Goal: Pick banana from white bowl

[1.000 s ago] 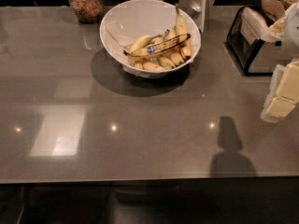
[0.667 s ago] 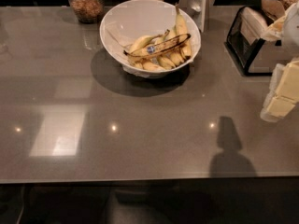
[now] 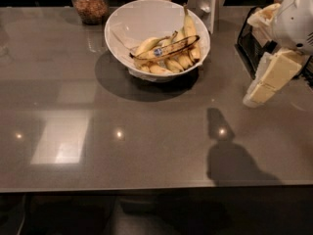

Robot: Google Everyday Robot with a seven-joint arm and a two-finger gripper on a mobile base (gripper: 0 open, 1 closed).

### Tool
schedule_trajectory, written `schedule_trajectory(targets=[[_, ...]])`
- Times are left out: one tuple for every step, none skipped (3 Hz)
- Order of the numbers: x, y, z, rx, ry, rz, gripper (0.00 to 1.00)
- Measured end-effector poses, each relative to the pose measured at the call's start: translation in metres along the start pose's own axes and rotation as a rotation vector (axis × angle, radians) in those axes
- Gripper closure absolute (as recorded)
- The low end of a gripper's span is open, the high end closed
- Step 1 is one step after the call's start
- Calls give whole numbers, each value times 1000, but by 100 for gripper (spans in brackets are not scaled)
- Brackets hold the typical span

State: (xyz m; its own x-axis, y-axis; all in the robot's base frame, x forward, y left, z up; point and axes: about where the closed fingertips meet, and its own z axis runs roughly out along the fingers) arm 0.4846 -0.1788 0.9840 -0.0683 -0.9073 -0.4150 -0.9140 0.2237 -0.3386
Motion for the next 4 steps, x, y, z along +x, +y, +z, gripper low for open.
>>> schedule_trajectory(targets=[[-27,-25,19,26,-125,-36,0],[-53,-47,42,23,-198,-77,0],[-77,-65,70,3,-229,-132,0],[-97,-82,97,-18,-223,-197,0]])
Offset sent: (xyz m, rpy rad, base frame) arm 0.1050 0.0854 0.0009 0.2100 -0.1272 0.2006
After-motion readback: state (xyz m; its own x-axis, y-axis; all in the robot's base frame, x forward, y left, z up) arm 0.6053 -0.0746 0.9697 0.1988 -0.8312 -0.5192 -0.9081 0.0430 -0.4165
